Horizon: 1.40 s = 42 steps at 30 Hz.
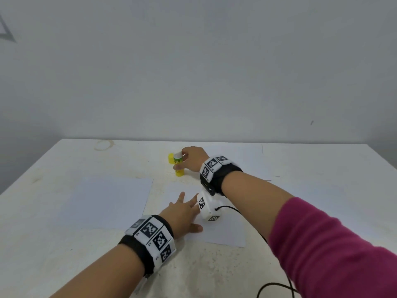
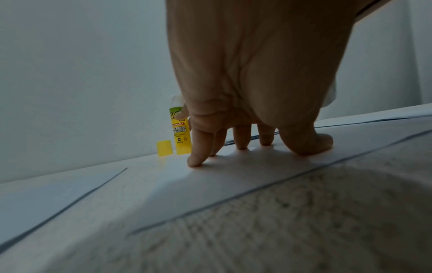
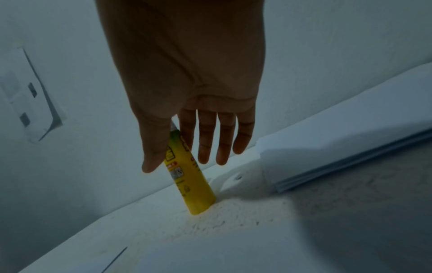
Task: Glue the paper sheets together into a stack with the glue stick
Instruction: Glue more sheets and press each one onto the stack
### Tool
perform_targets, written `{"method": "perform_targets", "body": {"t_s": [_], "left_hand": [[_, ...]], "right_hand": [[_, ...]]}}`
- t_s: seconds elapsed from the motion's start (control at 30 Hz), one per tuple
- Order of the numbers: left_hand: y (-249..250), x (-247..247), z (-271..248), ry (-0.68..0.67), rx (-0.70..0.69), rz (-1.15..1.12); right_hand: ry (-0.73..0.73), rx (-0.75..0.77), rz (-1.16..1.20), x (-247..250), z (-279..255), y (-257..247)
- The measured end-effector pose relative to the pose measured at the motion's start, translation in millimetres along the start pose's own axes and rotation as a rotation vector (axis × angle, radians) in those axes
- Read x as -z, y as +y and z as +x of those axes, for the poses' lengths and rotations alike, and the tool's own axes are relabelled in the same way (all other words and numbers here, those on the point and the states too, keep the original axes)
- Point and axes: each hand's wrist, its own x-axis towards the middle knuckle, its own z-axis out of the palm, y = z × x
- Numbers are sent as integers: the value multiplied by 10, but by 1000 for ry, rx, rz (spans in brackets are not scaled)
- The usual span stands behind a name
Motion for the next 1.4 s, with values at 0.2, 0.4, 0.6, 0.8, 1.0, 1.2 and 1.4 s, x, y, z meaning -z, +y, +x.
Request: {"method": "perform_targets", "body": {"t_s": [0.2,0.4,0.6,0.8,1.0,1.2,1.4], "left_hand": [[-34,-18,-7,12,-5,-2],[-5,14,-93,87,-26,68],[189,90,-42,168,7,89],[215,83,-12,189,36,95],[223,58,-9,203,39,104],[215,38,0,207,37,121],[162,79,4,176,17,140]], "right_hand": [[-3,67,14,100,-104,77],[-93,90,162,543,-697,513],[186,-28,41,793,-1038,965],[230,50,58,604,-1090,980],[171,136,-164,397,-1112,951],[109,164,-188,411,-1210,1010],[47,132,-83,417,-1425,1066]]}}
